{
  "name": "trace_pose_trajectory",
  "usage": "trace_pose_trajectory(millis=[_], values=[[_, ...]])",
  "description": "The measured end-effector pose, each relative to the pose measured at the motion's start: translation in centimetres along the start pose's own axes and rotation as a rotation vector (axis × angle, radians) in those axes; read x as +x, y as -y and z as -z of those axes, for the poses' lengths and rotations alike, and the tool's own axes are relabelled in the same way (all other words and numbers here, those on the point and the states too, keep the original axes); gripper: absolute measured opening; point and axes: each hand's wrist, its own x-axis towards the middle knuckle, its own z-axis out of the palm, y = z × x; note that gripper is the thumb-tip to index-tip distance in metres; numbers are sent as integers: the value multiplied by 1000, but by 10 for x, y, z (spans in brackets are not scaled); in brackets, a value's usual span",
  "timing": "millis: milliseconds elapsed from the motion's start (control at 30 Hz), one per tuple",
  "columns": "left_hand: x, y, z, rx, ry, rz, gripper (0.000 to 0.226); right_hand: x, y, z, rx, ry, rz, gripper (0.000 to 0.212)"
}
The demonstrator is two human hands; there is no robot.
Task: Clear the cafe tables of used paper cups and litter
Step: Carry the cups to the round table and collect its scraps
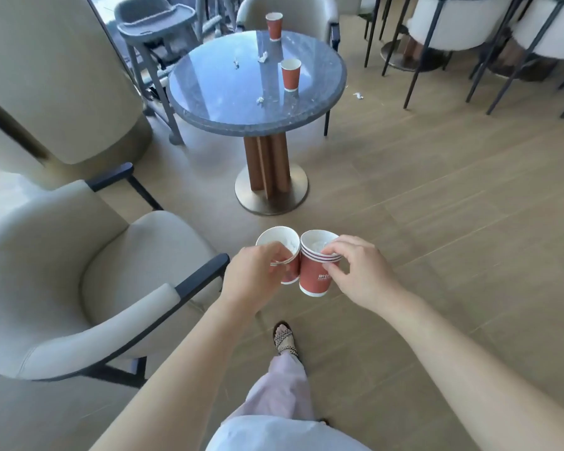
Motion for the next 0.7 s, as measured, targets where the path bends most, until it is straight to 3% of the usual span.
trace_pose_trajectory(millis=[400, 700], values=[[212, -25, 23, -7, 73, -117, 18, 178, -57, 48, -68, -42, -28, 11], [306, 6, 50, 60, 56, -93, 12, 301, -61, 34, -56, -4, 37, 9]])
